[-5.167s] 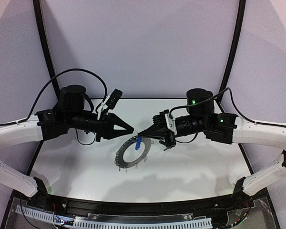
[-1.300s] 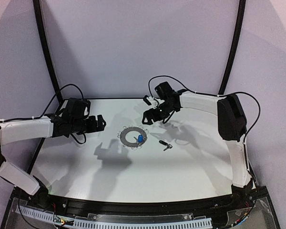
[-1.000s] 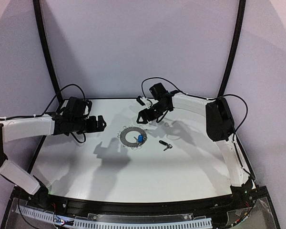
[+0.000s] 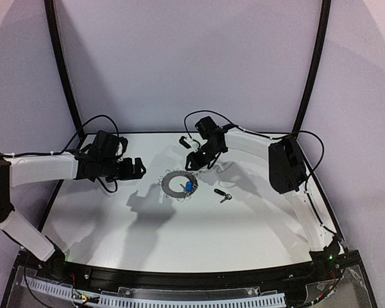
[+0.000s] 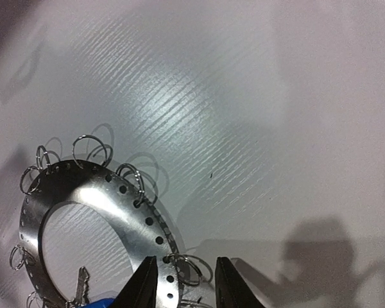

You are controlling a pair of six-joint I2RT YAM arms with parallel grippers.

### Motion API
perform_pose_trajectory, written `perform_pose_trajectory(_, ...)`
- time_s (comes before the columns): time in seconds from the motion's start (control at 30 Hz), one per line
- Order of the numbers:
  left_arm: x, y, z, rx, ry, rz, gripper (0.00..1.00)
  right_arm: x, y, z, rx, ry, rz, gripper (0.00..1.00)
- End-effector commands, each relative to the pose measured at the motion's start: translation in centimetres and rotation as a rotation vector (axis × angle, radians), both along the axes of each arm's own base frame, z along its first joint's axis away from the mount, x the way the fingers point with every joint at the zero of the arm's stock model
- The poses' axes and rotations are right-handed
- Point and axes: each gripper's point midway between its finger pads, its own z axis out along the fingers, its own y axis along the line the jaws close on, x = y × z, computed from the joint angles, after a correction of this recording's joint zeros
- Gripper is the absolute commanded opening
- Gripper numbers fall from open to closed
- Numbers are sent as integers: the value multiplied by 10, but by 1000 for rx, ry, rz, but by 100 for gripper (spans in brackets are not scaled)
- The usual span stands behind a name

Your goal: Put the keys on the keyring

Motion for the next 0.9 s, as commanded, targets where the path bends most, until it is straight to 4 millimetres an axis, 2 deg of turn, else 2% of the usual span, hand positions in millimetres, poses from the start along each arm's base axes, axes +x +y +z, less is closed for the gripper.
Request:
perform_pose_trajectory(0.0, -1, 1, 6, -11, 6, 0, 99, 0, -5, -25, -44, 44, -39, 33)
perform_pose_trajectory(0.17, -3, 2, 8, -15, 2, -2, 99, -4, -4, -30, -35, 71, -45, 29)
perform_pose_trajectory(0.47, -7, 5, 11, -20, -14, 2, 99, -7, 4, -7, 27, 63, -10, 2)
perform_pose_trajectory(0.63, -7, 2, 18, -21, -38, -32, 99, -12, 7, 26, 50, -16, 46, 0)
perform_pose_trajectory(0.73, -9, -8, 26, -45, -60, -100, 99, -16, 10, 49, 55, -94, 96, 0)
perform_pose_trajectory(0.77, -12, -13, 29, -60, -64, -135, 99, -19, 12, 66, 71, -133, 118, 0)
perform_pose_trajectory(0.83, -14, -23, 41, -74, -104, -215, 99, -29, 16, 86, 92, -187, 164, 0)
perform_pose_trajectory(0.87, -18, -32, 49, -97, -125, -277, 99, -35, 19, 105, 117, -234, 189, 0)
